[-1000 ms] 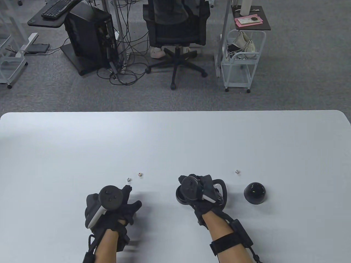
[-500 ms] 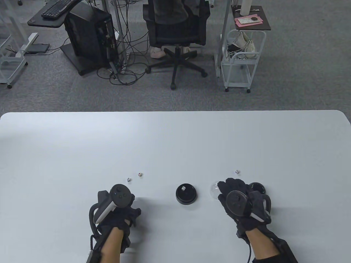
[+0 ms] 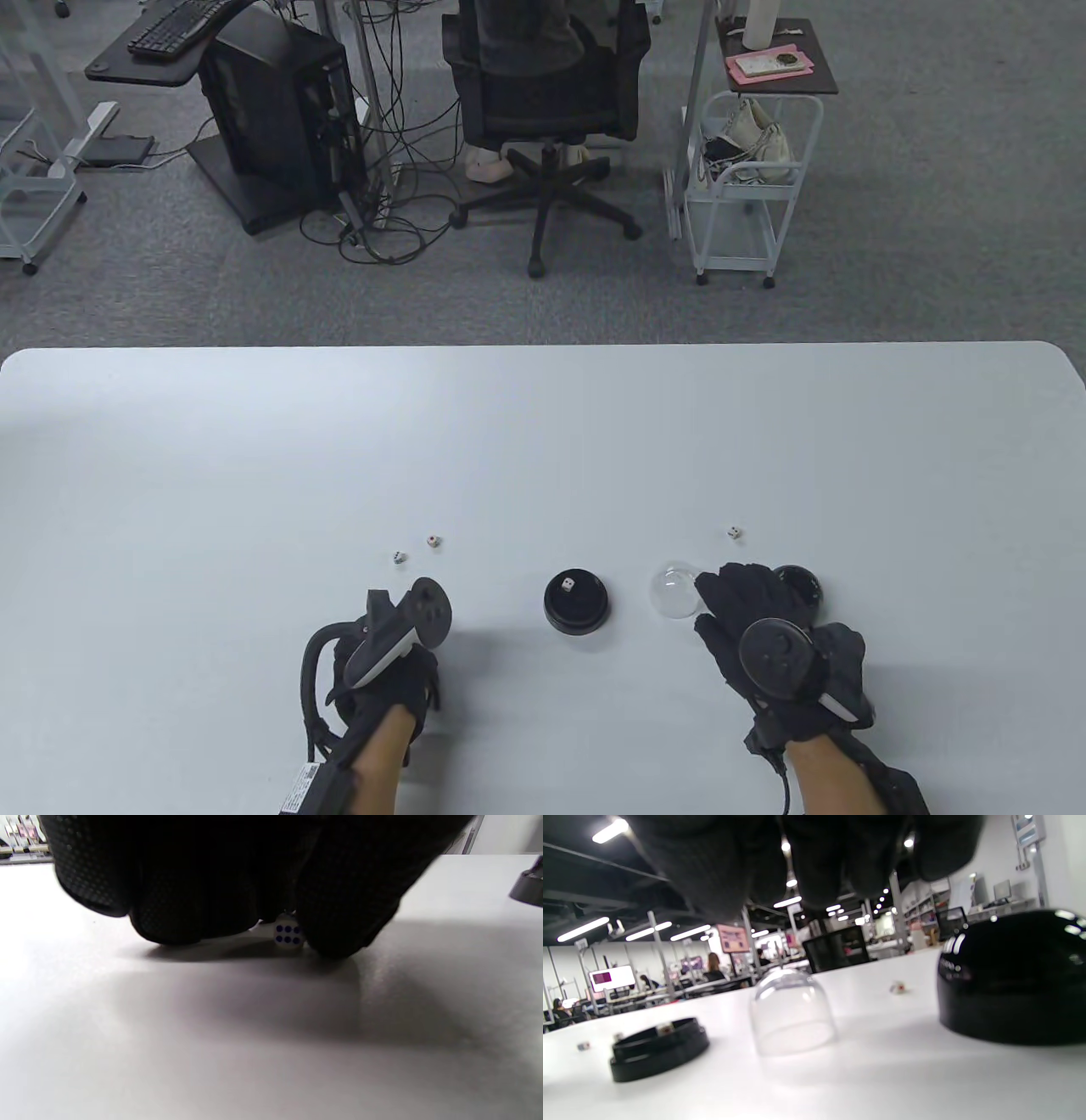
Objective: Shake dice in a dice shaker
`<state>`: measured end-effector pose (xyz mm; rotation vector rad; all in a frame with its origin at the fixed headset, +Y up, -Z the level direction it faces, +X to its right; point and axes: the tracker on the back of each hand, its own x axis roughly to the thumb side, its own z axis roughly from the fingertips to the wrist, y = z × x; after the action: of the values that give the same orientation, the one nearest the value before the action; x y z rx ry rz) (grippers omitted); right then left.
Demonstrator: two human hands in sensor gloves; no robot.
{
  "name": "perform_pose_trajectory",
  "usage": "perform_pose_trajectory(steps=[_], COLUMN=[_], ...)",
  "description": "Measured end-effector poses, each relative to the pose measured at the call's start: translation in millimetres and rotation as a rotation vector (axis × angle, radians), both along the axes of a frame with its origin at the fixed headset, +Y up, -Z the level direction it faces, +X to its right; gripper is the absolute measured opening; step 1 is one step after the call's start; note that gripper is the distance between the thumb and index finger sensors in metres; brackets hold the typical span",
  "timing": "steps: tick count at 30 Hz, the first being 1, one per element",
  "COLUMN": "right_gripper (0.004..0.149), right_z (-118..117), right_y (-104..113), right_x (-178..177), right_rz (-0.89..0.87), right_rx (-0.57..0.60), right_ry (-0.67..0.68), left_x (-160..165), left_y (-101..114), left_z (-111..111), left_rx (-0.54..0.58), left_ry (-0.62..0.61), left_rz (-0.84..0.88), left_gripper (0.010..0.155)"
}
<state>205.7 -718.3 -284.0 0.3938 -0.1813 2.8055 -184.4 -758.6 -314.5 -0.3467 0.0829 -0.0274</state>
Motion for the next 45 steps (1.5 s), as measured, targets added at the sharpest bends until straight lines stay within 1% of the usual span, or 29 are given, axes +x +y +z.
perform_pose_trajectory(steps=[6, 12, 14, 17, 21, 23, 25, 28, 30, 32, 33, 36, 38, 42, 45], right_gripper=[0.049, 0.049, 0.049, 0.049, 0.049, 0.049, 0.049, 0.049, 0.049, 0.049, 0.049, 0.049, 0.049, 0.049, 0.049], right_z=[1, 1, 1, 1, 3, 5, 6, 7, 8, 8, 8, 9, 9, 9, 9], right_y=[0, 0, -1, 0, 2, 3, 5, 7, 8, 9, 9, 10, 10, 10, 11], right_x=[-1, -2, -2, -2, -2, -2, -3, -2, 0, 1, 2, 2, 2, 3, 4], right_rz=[-0.001, 0.001, -0.006, -0.025, -0.036, -0.048, -0.055, -0.061, -0.075, -0.082, -0.085, -0.086, -0.089, -0.092, -0.095], right_rx=[0.008, 0.018, 0.023, 0.024, 0.042, 0.046, 0.053, 0.066, 0.073, 0.076, 0.077, 0.077, 0.076, 0.076, 0.078], right_ry=[0.019, 0.038, 0.040, 0.045, 0.050, 0.054, 0.061, 0.061, 0.056, 0.054, 0.053, 0.053, 0.052, 0.050, 0.048], left_x=[4, 7, 7, 12, 30, 41, 58, 83, 101, 114, 123, 137, 144, 153, 143], left_y=[-2, -2, -2, 4, 18, 25, 33, 40, 41, 40, 38, 33, 29, 25, 31], left_z=[0, 0, -2, 0, 2, 2, -1, -6, -11, -16, -20, -28, -32, -35, -36], left_rx=[0.042, 0.076, 0.095, 0.149, 0.217, 0.233, 0.260, 0.288, 0.288, 0.264, 0.275, 0.252, 0.258, 0.251, 0.308], left_ry=[-0.017, -0.043, -0.058, -0.097, -0.160, -0.203, -0.249, -0.281, -0.302, -0.301, -0.307, -0.309, -0.316, -0.320, -0.299], left_rz=[-0.044, -0.076, -0.049, 0.053, 0.168, 0.180, 0.192, 0.231, 0.225, 0.225, 0.220, 0.203, 0.201, 0.163, 0.168], left_gripper=[0.049, 0.045, 0.043, 0.042, 0.042, 0.041, 0.041, 0.040, 0.040, 0.040, 0.041, 0.042, 0.042, 0.044, 0.048])
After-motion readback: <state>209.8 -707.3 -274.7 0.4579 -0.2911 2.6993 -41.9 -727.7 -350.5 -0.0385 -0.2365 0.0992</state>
